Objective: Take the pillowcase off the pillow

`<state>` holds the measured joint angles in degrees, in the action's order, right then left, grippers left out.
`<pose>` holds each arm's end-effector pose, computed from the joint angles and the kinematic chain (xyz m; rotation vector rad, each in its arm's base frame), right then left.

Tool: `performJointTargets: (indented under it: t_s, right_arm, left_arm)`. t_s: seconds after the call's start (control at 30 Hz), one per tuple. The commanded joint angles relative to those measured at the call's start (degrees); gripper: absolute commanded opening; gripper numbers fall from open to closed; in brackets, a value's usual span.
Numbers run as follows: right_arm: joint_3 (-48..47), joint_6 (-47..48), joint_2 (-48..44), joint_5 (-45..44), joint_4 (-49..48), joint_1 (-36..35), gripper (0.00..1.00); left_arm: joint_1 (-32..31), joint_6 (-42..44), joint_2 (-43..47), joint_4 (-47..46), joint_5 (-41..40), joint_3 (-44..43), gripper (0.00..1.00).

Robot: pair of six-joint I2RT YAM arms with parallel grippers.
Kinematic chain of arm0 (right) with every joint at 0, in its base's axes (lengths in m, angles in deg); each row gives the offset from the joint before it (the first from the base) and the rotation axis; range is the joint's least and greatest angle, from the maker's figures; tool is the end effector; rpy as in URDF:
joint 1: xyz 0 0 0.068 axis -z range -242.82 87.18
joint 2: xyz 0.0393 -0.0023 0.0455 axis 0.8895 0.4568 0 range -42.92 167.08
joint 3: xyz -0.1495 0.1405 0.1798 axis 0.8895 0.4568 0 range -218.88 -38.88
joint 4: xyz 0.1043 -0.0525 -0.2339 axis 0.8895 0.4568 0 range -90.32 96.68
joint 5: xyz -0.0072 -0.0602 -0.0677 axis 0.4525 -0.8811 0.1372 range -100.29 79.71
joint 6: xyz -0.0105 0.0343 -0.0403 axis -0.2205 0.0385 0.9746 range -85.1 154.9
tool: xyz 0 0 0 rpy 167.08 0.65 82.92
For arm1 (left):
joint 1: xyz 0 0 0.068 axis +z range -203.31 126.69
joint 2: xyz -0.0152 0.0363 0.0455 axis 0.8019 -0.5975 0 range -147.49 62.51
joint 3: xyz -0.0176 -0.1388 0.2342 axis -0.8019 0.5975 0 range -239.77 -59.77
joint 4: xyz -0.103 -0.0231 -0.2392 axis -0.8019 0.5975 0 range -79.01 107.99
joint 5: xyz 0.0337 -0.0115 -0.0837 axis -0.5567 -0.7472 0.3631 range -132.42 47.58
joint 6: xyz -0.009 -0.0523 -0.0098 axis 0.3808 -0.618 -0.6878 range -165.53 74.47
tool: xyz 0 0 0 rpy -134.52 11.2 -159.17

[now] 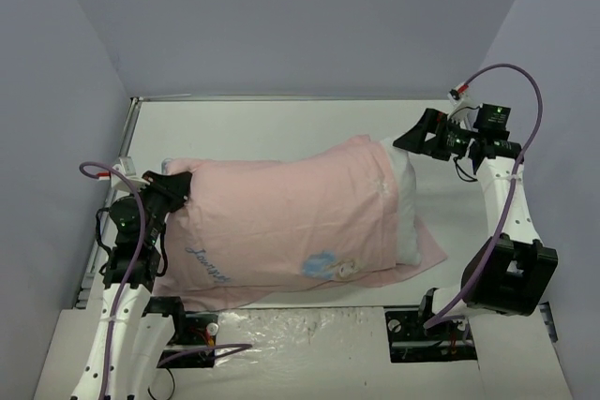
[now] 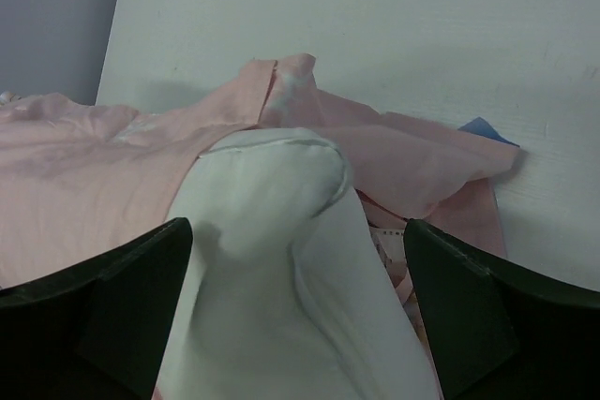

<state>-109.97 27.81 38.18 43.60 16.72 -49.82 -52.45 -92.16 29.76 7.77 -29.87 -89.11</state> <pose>0.3139 -0.0429 0.3476 -0.2444 1.9230 0.8812 0.1551 -0.0055 0.3014 -0.4902 1.5556 -0.7926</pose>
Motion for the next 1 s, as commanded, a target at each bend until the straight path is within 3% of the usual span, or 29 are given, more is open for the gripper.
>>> performJointTargets:
  t_s: [0.0,0.2,0.33,0.4,0.43,0.47,0.5,0.87,0.97]
  right_arm:
    - [2.7,-1.96,-1.74,2.28,-0.08,1.07,0.92]
    - [6.13,-6.44,-0.15,3.68,-0.25,0.46,0.89]
    - [5.44,-7.5,0.9,5.87,-0.34,-1.3,0.77]
    - [5.09,-7.67,1.87,7.53,-0.34,-2.53,0.62]
    - [4.56,-7.33,2.22,8.33,-0.25,-2.8,0.36]
    - [4.21,-7.06,2.92,9.03,-0.25,-2.8,0.23]
    - [3.6,-6.71,3.18,10.35,-0.16,-2.28,0.01]
    - [-4.76,6.11,-2.26,14.84,-0.07,2.04,0.0]
    - [-4.59,9.37,-3.84,14.84,-0.16,1.86,0.0]
  left_arm:
    - [-0.16,0.84,1.02,-2.75,0.8,-1.95,0.02]
    - [-0.25,0.84,1.11,-2.58,0.8,-1.95,0.02]
    - [-0.25,0.58,0.67,-3.28,0.54,-2.03,0.02]
    - [-0.25,0.4,0.41,-3.63,0.02,-2.3,0.02]
    - [-0.25,0.4,0.23,-3.63,-0.25,-2.56,0.02]
    - [-0.16,0.4,0.15,-3.37,-0.77,-2.82,0.02]
    - [-0.25,0.4,0.15,-3.19,-2.08,-3.52,0.02]
    - [-0.07,-0.21,-1.35,-0.03,-7.02,-8.63,0.02]
    - [-0.07,-1.44,-1.61,-0.73,-6.76,-8.28,0.17]
